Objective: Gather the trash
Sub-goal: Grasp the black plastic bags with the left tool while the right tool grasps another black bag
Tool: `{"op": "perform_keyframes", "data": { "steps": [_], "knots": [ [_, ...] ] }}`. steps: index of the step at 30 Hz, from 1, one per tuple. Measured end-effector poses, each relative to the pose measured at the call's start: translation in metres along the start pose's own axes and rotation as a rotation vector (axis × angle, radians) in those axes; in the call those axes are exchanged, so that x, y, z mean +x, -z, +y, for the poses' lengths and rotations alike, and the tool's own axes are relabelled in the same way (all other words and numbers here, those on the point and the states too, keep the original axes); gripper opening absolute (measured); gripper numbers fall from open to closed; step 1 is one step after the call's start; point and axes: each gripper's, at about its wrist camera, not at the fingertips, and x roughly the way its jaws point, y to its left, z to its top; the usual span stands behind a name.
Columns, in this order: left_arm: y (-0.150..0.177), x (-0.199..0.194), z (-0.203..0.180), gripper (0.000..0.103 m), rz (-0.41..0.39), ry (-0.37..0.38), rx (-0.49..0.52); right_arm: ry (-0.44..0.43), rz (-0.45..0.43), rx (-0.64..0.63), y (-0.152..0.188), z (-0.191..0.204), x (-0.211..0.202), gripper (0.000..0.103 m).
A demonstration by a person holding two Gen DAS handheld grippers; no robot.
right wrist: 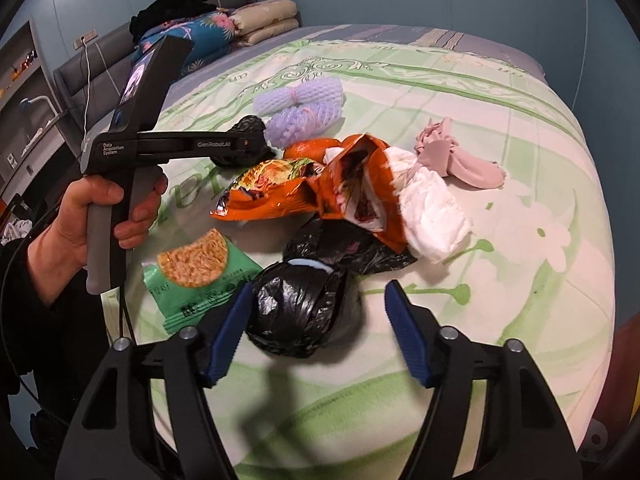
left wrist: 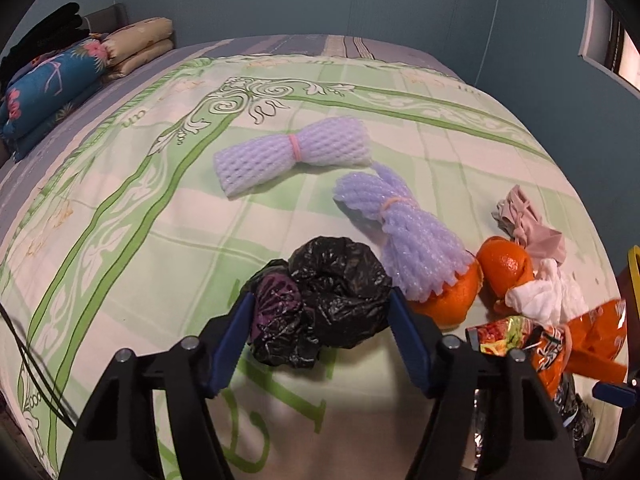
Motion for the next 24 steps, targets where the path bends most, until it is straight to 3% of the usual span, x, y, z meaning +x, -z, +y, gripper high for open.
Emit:
{"op": "perform_keyframes", "data": {
  "steps": [3,10,24],
  "knots": [
    [0.0,0.0,0.001,0.056,-0.001,0.01,-0.005,-0.006,0.009,-0.004,-0.001,0.0,0.006,0.041],
    [-0.003,-0.008,0.008,0.049,-0.021,0.038,-0.055,0.021,-0.063,-0.019,-0.003,0.002,-0.006,0.025],
    [-0.001,-0.035,0.022,0.047,-0.089,0.118,-0.167,0.084,-0.186,0.059,-0.019,-0.028,-0.039,0.023]
  ]
}}
